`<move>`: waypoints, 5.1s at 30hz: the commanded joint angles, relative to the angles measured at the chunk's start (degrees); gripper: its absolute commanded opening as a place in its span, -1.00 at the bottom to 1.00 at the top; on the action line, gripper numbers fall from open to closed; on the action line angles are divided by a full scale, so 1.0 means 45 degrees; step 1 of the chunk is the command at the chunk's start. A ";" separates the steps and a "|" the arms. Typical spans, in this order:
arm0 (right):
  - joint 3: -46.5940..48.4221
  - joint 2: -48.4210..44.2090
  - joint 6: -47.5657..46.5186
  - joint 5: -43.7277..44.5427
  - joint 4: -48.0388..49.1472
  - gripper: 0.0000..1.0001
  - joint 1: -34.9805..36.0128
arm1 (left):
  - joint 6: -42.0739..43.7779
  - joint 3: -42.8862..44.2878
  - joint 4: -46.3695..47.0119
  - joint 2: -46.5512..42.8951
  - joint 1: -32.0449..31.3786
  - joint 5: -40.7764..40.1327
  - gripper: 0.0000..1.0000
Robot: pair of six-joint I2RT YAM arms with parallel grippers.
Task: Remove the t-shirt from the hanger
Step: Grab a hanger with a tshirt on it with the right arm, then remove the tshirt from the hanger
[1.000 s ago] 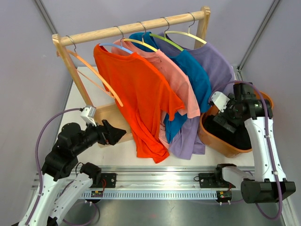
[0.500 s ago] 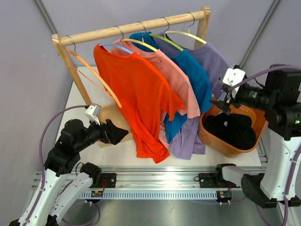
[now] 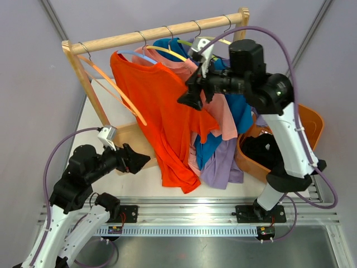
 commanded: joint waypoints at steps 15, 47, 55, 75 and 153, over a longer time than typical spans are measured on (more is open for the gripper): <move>0.0626 0.1613 0.0973 0.4026 0.2830 0.02 0.0966 | -0.0279 0.0599 0.0345 0.0056 -0.0012 -0.0533 0.98; -0.1307 -0.0183 0.1697 0.4260 0.7810 -1.00 0.1064 | 0.0425 0.6203 -0.1530 0.0485 -0.0012 -0.1626 0.98; -0.1872 -0.0846 0.1308 0.4045 0.7771 -1.00 0.1045 | 0.0971 0.8099 -0.1335 0.2104 -0.0012 -0.1666 0.98; -0.6421 -0.4361 -0.0489 0.2737 0.5546 -1.00 0.0850 | 0.4505 1.2357 -0.1139 0.6091 -0.0012 -0.0983 0.90; -0.8904 -0.5652 -0.0994 -0.2030 0.1677 -0.21 -0.3604 | 1.4057 0.7729 0.3803 0.9060 -0.7511 -0.7113 -1.00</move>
